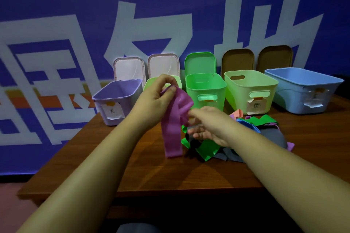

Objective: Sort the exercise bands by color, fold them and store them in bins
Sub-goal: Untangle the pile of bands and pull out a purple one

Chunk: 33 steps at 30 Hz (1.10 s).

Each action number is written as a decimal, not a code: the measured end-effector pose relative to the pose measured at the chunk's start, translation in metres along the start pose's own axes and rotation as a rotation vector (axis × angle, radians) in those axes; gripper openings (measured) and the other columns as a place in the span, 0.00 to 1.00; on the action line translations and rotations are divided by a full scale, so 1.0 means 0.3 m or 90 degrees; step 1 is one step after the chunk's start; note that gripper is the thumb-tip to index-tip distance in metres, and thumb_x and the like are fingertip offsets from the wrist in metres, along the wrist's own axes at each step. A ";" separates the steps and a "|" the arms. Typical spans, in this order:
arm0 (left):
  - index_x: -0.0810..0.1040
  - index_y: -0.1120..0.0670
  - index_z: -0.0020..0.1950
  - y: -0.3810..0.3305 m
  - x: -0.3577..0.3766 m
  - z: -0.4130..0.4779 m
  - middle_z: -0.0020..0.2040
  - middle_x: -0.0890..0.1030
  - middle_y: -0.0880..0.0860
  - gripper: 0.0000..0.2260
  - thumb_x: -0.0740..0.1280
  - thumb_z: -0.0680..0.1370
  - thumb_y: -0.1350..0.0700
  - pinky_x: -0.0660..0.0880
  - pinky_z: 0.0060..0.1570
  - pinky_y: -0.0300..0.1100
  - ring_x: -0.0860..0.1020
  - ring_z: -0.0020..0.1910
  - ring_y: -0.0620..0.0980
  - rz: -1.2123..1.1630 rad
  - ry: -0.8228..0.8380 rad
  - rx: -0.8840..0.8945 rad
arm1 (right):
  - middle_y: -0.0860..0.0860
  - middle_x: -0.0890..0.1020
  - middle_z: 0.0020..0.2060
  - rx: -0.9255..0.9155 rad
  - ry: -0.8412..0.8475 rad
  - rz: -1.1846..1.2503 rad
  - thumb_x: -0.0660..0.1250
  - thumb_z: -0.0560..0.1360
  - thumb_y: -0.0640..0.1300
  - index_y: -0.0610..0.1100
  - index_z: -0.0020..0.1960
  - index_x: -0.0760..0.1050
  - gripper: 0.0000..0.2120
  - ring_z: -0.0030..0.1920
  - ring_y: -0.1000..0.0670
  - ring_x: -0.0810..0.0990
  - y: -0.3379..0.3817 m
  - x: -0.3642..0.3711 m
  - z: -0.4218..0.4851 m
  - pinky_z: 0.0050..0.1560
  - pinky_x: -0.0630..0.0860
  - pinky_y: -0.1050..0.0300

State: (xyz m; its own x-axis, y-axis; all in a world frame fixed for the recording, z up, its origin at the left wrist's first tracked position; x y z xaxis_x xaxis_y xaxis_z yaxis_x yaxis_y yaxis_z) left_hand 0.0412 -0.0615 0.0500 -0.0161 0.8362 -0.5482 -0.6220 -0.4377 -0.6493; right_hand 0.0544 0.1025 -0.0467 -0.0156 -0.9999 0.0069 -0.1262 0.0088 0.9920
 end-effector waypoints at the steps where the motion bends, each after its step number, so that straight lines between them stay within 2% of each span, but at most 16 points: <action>1: 0.75 0.41 0.58 0.003 0.003 0.001 0.46 0.81 0.46 0.03 0.62 0.87 0.47 0.76 0.35 0.42 0.79 0.39 0.46 0.002 -0.006 0.004 | 0.48 0.81 0.34 0.012 0.024 -0.005 0.70 0.83 0.47 0.41 0.53 0.76 0.09 0.31 0.51 0.80 -0.021 0.019 0.002 0.31 0.74 0.58; 3: 0.75 0.41 0.58 0.009 0.006 0.000 0.48 0.81 0.44 0.03 0.62 0.87 0.48 0.75 0.37 0.41 0.79 0.42 0.45 -0.008 -0.016 0.006 | 0.52 0.78 0.28 0.042 0.056 -0.010 0.71 0.83 0.49 0.44 0.50 0.75 0.10 0.29 0.53 0.76 -0.056 0.044 -0.005 0.30 0.69 0.60; 5: 0.75 0.41 0.58 0.014 0.004 -0.003 0.49 0.81 0.45 0.03 0.62 0.87 0.49 0.76 0.38 0.43 0.79 0.42 0.47 -0.033 -0.020 0.006 | 0.53 0.77 0.27 0.079 0.109 -0.003 0.68 0.84 0.48 0.45 0.50 0.76 0.08 0.29 0.54 0.71 -0.083 0.065 -0.016 0.30 0.64 0.61; 7: 0.75 0.41 0.58 0.020 0.000 -0.006 0.49 0.81 0.47 0.04 0.62 0.87 0.49 0.79 0.38 0.46 0.80 0.41 0.47 -0.054 -0.020 -0.007 | 0.52 0.79 0.31 0.100 0.190 0.004 0.65 0.85 0.43 0.45 0.50 0.76 0.05 0.29 0.55 0.67 -0.096 0.093 -0.036 0.30 0.62 0.63; 9: 0.76 0.40 0.58 0.027 -0.011 -0.008 0.49 0.81 0.47 0.03 0.63 0.87 0.48 0.79 0.36 0.43 0.80 0.40 0.46 -0.052 -0.027 -0.020 | 0.48 0.80 0.36 0.082 0.206 -0.024 0.63 0.83 0.37 0.43 0.52 0.76 0.05 0.28 0.55 0.67 -0.097 0.091 -0.029 0.27 0.62 0.64; 11: 0.77 0.41 0.58 0.024 -0.036 -0.006 0.49 0.82 0.47 0.03 0.65 0.86 0.48 0.76 0.38 0.39 0.79 0.39 0.44 -0.041 -0.046 -0.024 | 0.49 0.80 0.31 0.018 0.102 -0.200 0.65 0.82 0.37 0.42 0.50 0.77 0.04 0.26 0.54 0.72 -0.074 0.039 0.001 0.25 0.68 0.61; 13: 0.79 0.43 0.57 0.026 -0.070 -0.003 0.47 0.82 0.48 0.02 0.68 0.84 0.48 0.76 0.38 0.43 0.78 0.36 0.45 -0.059 -0.032 -0.053 | 0.51 0.82 0.31 -0.093 -0.035 -0.517 0.67 0.81 0.40 0.45 0.48 0.78 0.04 0.30 0.51 0.79 -0.004 -0.025 0.019 0.30 0.75 0.57; 15: 0.81 0.43 0.57 0.047 -0.091 -0.007 0.46 0.82 0.54 0.05 0.72 0.82 0.47 0.82 0.40 0.53 0.80 0.37 0.51 -0.086 0.080 -0.131 | 0.49 0.82 0.40 -0.181 -0.134 -0.705 0.69 0.81 0.43 0.49 0.48 0.77 0.04 0.40 0.48 0.81 0.053 -0.070 0.023 0.39 0.78 0.53; 16: 0.82 0.43 0.59 0.063 -0.099 -0.018 0.50 0.83 0.56 0.08 0.74 0.80 0.46 0.84 0.46 0.55 0.83 0.40 0.56 -0.074 0.160 -0.182 | 0.48 0.81 0.44 -0.202 -0.173 -0.736 0.68 0.81 0.43 0.49 0.49 0.76 0.03 0.43 0.47 0.80 0.068 -0.095 0.023 0.43 0.79 0.50; 18: 0.82 0.41 0.62 0.101 -0.121 -0.057 0.57 0.84 0.55 0.18 0.76 0.75 0.39 0.83 0.59 0.60 0.86 0.53 0.60 0.049 0.319 -0.268 | 0.47 0.82 0.48 -0.220 -0.243 -0.750 0.66 0.81 0.40 0.47 0.54 0.77 0.05 0.47 0.45 0.80 0.081 -0.149 0.025 0.47 0.79 0.47; 21: 0.81 0.45 0.68 0.128 -0.121 -0.116 0.58 0.85 0.51 0.27 0.70 0.74 0.32 0.84 0.58 0.54 0.86 0.54 0.55 0.222 0.486 -0.311 | 0.48 0.83 0.51 -0.203 -0.282 -0.698 0.67 0.80 0.39 0.49 0.59 0.79 0.10 0.49 0.45 0.81 0.071 -0.198 0.031 0.46 0.78 0.49; 23: 0.81 0.44 0.67 0.138 -0.092 -0.131 0.57 0.85 0.51 0.25 0.69 0.75 0.32 0.84 0.46 0.46 0.86 0.49 0.52 0.210 0.491 -0.314 | 0.49 0.84 0.52 -0.205 -0.270 -0.659 0.68 0.78 0.38 0.48 0.59 0.81 0.11 0.50 0.46 0.81 0.062 -0.196 0.038 0.50 0.81 0.47; 25: 0.81 0.44 0.65 0.168 -0.048 -0.143 0.57 0.84 0.54 0.23 0.71 0.76 0.34 0.82 0.39 0.45 0.84 0.41 0.51 0.175 0.483 -0.334 | 0.48 0.84 0.51 -0.213 -0.246 -0.643 0.68 0.78 0.38 0.47 0.57 0.81 0.10 0.49 0.46 0.82 0.051 -0.177 0.043 0.50 0.83 0.43; 28: 0.80 0.44 0.65 0.227 0.032 -0.157 0.58 0.84 0.53 0.19 0.72 0.79 0.37 0.86 0.46 0.50 0.86 0.43 0.53 0.224 0.498 -0.342 | 0.49 0.83 0.45 -0.236 -0.228 -0.653 0.68 0.79 0.44 0.48 0.52 0.81 0.03 0.46 0.46 0.81 0.049 -0.149 0.045 0.48 0.83 0.43; 30: 0.79 0.44 0.68 0.237 0.083 -0.144 0.59 0.85 0.50 0.19 0.71 0.80 0.38 0.85 0.53 0.50 0.85 0.51 0.52 0.310 0.489 -0.271 | 0.50 0.82 0.44 -0.238 -0.217 -0.668 0.68 0.80 0.45 0.49 0.51 0.81 0.03 0.45 0.47 0.80 0.049 -0.133 0.047 0.47 0.82 0.45; 33: 0.78 0.45 0.72 0.214 0.148 -0.122 0.63 0.83 0.51 0.20 0.71 0.80 0.44 0.78 0.59 0.45 0.81 0.59 0.54 0.392 0.400 -0.152 | 0.49 0.82 0.44 -0.233 -0.205 -0.681 0.67 0.78 0.42 0.49 0.51 0.81 0.06 0.44 0.47 0.80 0.049 -0.120 0.051 0.46 0.83 0.46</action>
State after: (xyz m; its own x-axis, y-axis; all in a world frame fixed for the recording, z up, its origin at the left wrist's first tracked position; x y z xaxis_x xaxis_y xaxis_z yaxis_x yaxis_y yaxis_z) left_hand 0.0293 -0.0647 -0.0354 0.1813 0.1287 -0.9750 -0.4643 -0.8627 -0.2002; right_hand 0.0380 0.1388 -0.0343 -0.3311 -0.4454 -0.8319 0.0652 -0.8903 0.4507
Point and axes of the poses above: each hand's wrist, its own z-axis towards the middle knuckle, its own x-axis out of the palm, y = z × x, the point moved 7 cm from there along z, towards the middle knuckle
